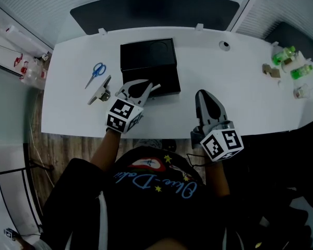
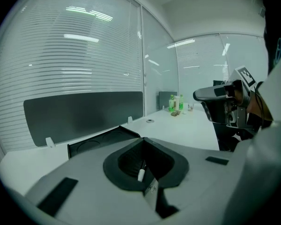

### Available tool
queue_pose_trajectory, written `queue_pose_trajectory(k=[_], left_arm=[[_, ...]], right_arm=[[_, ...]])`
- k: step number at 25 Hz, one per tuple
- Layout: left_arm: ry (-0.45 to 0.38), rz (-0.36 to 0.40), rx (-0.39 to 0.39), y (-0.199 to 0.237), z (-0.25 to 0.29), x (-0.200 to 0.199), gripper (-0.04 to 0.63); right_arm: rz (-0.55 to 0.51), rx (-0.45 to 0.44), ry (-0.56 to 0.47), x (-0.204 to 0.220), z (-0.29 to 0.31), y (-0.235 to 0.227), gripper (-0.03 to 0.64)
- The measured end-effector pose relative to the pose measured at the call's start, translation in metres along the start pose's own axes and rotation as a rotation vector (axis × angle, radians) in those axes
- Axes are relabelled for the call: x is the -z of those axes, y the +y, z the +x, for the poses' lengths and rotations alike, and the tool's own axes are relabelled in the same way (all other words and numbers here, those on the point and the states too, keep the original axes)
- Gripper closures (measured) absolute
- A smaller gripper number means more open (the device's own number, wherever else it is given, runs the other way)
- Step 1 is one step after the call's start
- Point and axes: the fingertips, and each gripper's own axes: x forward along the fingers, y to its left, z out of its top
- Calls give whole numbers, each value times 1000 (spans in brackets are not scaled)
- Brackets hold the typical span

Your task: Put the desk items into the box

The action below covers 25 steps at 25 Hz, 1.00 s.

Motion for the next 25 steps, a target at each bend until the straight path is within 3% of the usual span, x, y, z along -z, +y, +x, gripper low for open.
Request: queue_pose_trajectory(k=[25], left_arm=[[-142, 73, -25, -18, -27, -56, 588]], right_arm=[[-10, -29, -12, -4, -11, 5, 595]])
